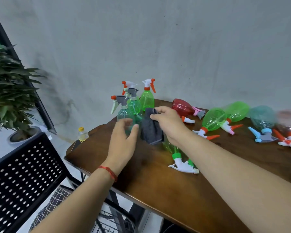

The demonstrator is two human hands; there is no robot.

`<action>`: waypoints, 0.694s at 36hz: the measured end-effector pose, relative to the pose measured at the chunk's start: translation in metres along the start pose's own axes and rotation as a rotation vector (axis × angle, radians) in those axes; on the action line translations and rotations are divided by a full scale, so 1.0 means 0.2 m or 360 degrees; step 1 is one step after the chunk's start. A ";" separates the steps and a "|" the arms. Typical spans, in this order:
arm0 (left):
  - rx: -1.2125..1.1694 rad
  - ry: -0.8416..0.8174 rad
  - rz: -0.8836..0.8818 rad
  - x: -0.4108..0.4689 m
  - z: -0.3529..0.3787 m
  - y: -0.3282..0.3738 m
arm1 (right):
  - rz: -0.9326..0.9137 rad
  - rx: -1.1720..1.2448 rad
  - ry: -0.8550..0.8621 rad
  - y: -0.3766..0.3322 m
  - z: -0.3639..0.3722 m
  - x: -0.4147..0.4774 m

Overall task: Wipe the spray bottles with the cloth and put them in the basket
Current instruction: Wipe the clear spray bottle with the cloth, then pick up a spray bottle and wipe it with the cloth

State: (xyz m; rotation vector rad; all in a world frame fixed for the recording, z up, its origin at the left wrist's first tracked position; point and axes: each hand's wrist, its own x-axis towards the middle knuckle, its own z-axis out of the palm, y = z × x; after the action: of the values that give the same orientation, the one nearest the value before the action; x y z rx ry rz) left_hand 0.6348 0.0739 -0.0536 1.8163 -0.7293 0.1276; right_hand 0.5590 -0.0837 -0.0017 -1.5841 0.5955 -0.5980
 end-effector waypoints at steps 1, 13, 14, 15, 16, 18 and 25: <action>-0.0074 -0.0121 -0.0020 -0.02 0.01 0.06 | -0.0001 0.0091 -0.0020 -0.02 -0.05 -0.04; -0.0483 -0.0535 0.0099 -0.24 0.33 0.53 | -0.0217 0.0220 0.0002 -0.01 -0.60 -0.48; -0.0486 -0.0521 0.0104 -0.26 0.35 0.55 | -0.0218 0.0227 -0.0004 0.01 -0.64 -0.50; -0.0484 -0.0515 0.0112 -0.27 0.37 0.57 | -0.0218 0.0234 -0.0022 0.02 -0.68 -0.52; -0.0507 -0.0516 0.0113 -0.28 0.38 0.58 | -0.0209 0.0232 -0.0050 0.03 -0.71 -0.54; -0.0588 -0.0536 0.0105 -0.30 0.40 0.62 | -0.0160 0.0198 -0.0123 0.04 -0.77 -0.57; -0.0300 -0.0662 0.0309 -0.30 0.40 0.64 | -0.0061 0.0249 -0.0096 0.06 -0.86 -0.63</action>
State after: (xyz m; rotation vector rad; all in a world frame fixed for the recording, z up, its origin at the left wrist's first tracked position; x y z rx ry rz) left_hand 0.4980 0.0027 -0.0038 1.6039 -1.1710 -0.1932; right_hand 0.3483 -0.1232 -0.0043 -1.4635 0.4628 -0.6088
